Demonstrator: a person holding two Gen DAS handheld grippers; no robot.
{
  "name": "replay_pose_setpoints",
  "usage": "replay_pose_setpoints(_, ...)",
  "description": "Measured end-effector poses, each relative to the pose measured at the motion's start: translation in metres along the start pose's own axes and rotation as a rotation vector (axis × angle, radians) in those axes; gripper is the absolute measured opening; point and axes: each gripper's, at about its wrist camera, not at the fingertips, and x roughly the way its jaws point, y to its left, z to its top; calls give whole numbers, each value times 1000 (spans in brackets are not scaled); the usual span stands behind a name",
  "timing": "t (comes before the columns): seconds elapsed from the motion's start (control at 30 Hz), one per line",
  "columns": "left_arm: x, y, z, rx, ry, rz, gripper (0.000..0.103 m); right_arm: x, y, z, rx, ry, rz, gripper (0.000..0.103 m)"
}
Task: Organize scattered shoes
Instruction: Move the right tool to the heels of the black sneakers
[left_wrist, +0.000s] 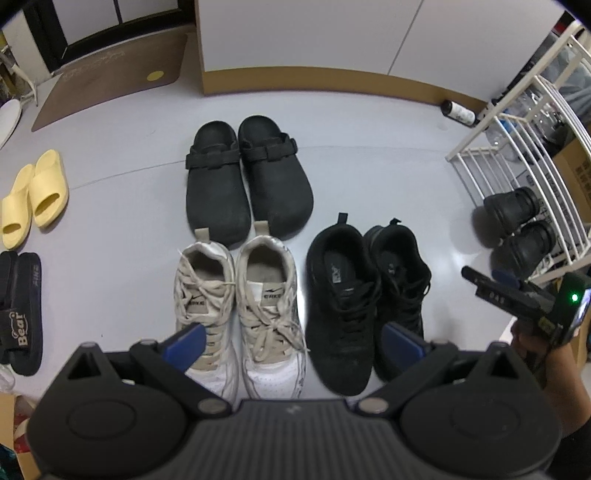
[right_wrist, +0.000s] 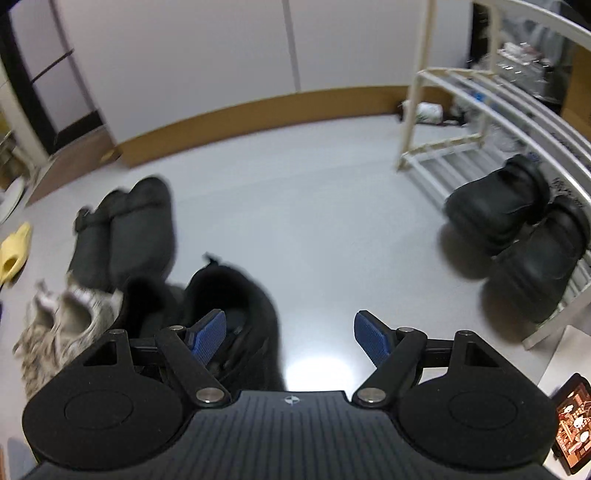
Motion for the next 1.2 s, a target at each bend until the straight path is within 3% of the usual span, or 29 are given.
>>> replay_pose_setpoints(0.23,-1,-4,0,13,3,-32,102,-2,18,-12,-72,81,80,81)
replay_pose_setpoints(0.53,-4,2,-2,-2,3,-20,102,-3,46,-20,-202,164,217,81)
replay_pose_setpoints(0.67,-2,2,-1,-6,10,-17,102,-9,49,-19,-245,163,232,81)
replay_pose_setpoints(1.03,0,-7,-1,19,14,-27,102,7,46,-17,-137,128,237,81)
replay_pose_setpoints(1.2,1,-10,-3,37,22,-39,102,12,65,-19,-143,15,157,81)
